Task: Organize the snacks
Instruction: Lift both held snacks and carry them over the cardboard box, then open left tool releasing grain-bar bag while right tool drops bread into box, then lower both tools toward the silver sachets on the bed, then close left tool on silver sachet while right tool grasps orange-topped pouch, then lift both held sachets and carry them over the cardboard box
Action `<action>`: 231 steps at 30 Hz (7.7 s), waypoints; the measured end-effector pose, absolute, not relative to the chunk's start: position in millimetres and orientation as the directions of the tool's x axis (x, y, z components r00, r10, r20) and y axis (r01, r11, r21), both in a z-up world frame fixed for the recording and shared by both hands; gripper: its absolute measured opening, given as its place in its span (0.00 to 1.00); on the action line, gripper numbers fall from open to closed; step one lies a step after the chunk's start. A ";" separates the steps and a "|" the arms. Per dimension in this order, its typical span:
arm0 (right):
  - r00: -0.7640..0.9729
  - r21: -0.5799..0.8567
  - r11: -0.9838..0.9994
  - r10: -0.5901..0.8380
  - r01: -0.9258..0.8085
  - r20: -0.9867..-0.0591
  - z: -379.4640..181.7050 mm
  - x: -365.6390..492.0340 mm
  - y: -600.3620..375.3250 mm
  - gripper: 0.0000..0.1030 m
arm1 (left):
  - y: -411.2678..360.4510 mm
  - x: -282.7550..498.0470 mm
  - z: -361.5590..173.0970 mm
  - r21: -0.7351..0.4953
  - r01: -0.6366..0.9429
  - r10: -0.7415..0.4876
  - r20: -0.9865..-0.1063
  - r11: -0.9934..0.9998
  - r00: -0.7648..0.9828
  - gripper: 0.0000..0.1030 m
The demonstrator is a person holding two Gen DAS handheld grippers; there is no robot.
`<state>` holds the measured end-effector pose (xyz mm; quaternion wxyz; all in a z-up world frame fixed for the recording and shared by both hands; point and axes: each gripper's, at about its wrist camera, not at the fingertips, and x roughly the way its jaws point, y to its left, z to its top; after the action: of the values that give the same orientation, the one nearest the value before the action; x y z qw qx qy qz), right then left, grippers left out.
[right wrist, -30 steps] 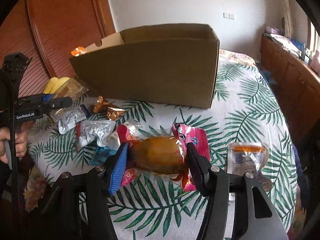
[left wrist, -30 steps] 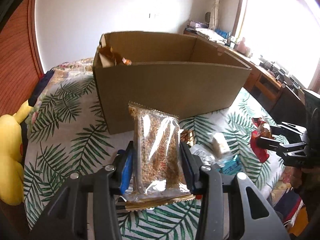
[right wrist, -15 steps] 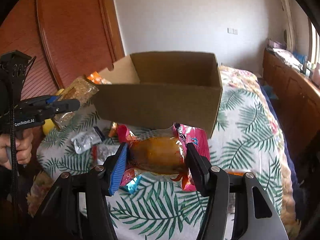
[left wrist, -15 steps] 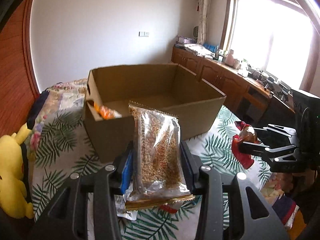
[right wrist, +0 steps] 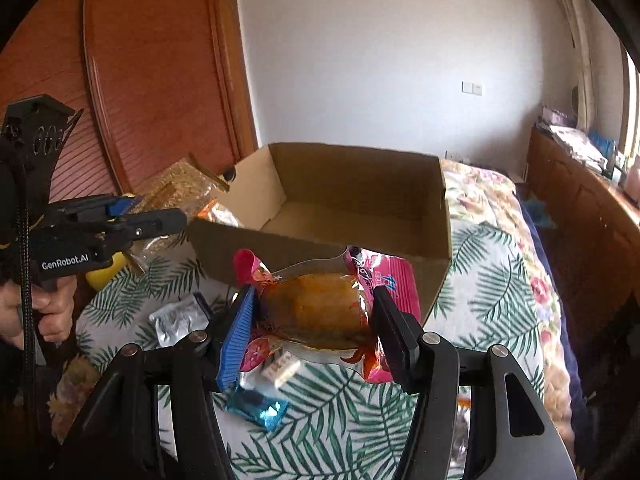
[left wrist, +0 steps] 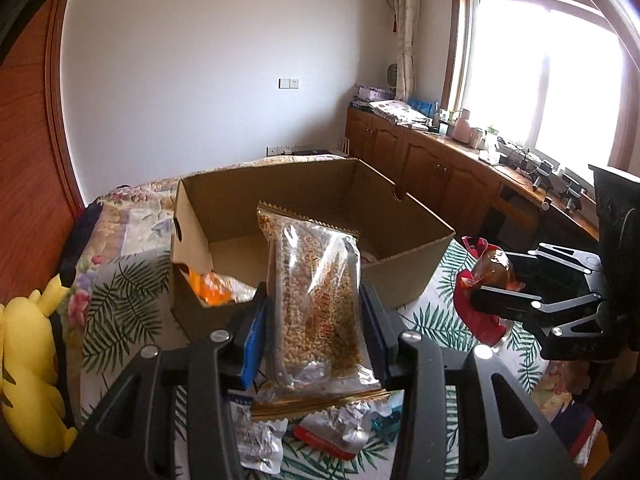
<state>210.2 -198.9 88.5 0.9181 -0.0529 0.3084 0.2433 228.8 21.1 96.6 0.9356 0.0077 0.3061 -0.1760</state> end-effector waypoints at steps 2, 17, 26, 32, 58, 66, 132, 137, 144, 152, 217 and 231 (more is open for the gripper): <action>0.696 0.045 0.877 0.410 -0.478 -0.589 92.1 215.2 -196.3 0.58 | 20.8 235.9 100.0 -0.093 0.329 -0.321 -0.573 0.940 0.754 0.40; 0.700 0.036 0.887 0.387 -0.460 -0.600 106.5 261.4 -182.9 0.58 | 24.0 298.3 90.4 -0.135 0.262 -0.289 -0.612 0.955 0.736 0.40; 0.685 0.042 0.897 0.366 -0.440 -0.630 95.8 289.7 -172.1 0.58 | 22.2 320.0 69.2 -0.124 0.236 -0.258 -0.658 0.964 0.707 0.41; 0.673 0.088 0.911 0.360 -0.403 -0.646 83.3 307.6 -173.6 0.58 | 17.8 326.9 62.4 -0.097 0.216 -0.224 -0.674 0.972 0.704 0.44; 0.659 0.095 0.936 0.307 -0.338 -0.687 52.7 334.2 -170.9 0.63 | 21.4 332.5 42.2 -0.119 0.172 -0.206 -0.699 0.978 0.685 0.50; 0.678 0.150 0.913 0.385 -0.379 -0.626 72.4 296.9 -187.7 0.63 | 30.1 309.5 57.9 -0.142 0.207 -0.248 -0.674 0.968 0.696 0.50; 0.658 -0.048 0.972 0.119 -0.230 -0.744 -50.1 227.6 -319.8 0.76 | 51.9 216.4 -53.7 -0.012 0.288 -0.181 -0.802 0.958 0.569 0.60; 0.661 -0.053 0.972 0.115 -0.229 -0.742 -50.7 226.3 -317.8 0.76 | 48.5 223.6 -53.0 -0.007 0.282 -0.171 -0.808 0.959 0.564 0.68; 0.666 -0.057 0.973 0.111 -0.226 -0.738 -51.0 223.4 -315.6 0.76 | 49.1 226.7 -54.1 -0.007 0.272 -0.169 -0.799 0.962 0.577 0.72; 0.666 -0.056 0.973 0.112 -0.226 -0.738 -51.4 224.0 -315.4 0.76 | 50.7 219.9 -52.9 -0.013 0.295 -0.191 -0.789 0.955 0.584 0.58; 0.718 0.032 0.932 0.300 -0.362 -0.628 45.5 188.6 -279.9 0.22 | 19.7 193.5 45.0 -0.106 0.315 -0.314 -0.593 0.943 0.741 0.57; 0.737 -0.001 0.911 0.333 -0.413 -0.588 82.4 218.7 -236.4 0.22 | 13.2 223.6 79.7 -0.074 0.306 -0.294 -0.554 0.949 0.779 0.57</action>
<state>218.7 -236.4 82.4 0.9296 -0.0658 0.3022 0.2005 223.6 13.2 79.7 0.9430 0.0099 0.2923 -0.1591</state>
